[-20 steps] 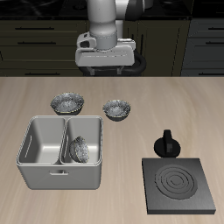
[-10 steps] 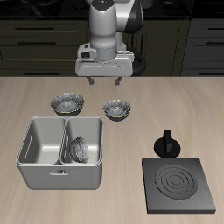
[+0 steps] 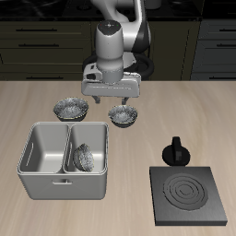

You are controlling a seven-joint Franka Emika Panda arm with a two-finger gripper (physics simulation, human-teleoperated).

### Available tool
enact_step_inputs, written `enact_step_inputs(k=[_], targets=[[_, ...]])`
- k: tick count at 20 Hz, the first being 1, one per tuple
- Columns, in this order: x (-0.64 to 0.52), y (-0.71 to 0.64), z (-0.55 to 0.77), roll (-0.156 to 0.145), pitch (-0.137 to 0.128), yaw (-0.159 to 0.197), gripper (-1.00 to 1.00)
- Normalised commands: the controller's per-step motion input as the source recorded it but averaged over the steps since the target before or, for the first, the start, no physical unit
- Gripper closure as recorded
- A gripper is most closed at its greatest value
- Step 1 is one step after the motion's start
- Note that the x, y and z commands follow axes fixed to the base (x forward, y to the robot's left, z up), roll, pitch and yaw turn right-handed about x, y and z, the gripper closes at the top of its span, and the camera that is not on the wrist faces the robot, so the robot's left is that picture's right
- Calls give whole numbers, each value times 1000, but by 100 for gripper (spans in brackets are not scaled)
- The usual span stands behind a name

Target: Place the smallest bowl in the left side of the drainer and the medium bowl in the right side

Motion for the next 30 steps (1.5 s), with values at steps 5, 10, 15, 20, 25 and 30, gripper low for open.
enact_step_inputs(k=[5,10,15,20,25,30], targets=[[48,67,-508,5,76,9,-100],[-31,136,-313,29,56,-5,-100],[-23,25,-181,23,21,6,-100],[10,-60,-164,25,44,-20,100],[-33,-178,-32,-7,23,-21,100],[-44,-72,146,2,-28,9,100]])
